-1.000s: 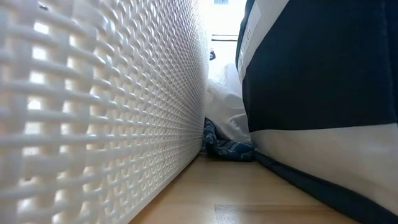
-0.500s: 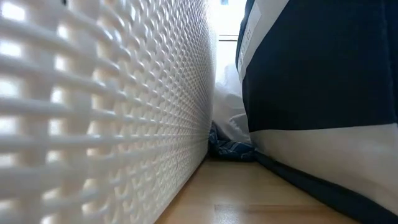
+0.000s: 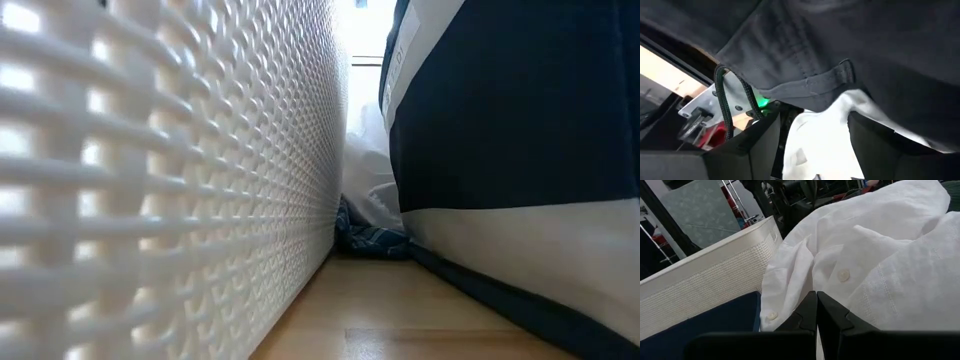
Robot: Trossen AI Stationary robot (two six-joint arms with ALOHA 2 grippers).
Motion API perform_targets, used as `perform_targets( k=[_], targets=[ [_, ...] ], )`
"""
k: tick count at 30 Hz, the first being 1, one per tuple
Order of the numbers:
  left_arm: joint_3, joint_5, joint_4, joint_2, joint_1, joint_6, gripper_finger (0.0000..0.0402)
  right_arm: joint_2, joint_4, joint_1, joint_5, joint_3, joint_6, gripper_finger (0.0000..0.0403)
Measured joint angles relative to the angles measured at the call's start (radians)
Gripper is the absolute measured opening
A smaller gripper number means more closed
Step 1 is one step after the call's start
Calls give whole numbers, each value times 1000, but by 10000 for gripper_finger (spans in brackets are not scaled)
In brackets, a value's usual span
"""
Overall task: Sort clothes
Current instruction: Put the white pants into the white laundry bin
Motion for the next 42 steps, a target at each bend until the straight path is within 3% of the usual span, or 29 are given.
perform_targets(
  k=[3,8,17,22,24,27,31,38,42],
  targets=[
    [6,58,-13,22,-30,-2,216,0,0,0,0,0,0,0],
    [15,294,58,7,-73,21,193,0,0,0,-1,0,0,0],
    [15,238,75,8,-122,12,142,0,0,0,-1,0,0,0],
    [16,236,38,8,-139,74,25,0,0,0,-1,0,0,0],
    [18,225,27,-2,-140,94,13,0,0,0,-1,0,0,0],
    [77,145,-43,-40,-136,104,6,0,0,0,-1,0,0,0],
    [245,-4,-134,-113,-103,102,5,0,0,0,-1,0,0,0],
    [682,-311,-149,-202,-30,45,2,0,0,0,-1,0,0,0],
    [971,-431,-77,-204,-11,63,1,0,0,0,-1,0,0,0]
  ],
)
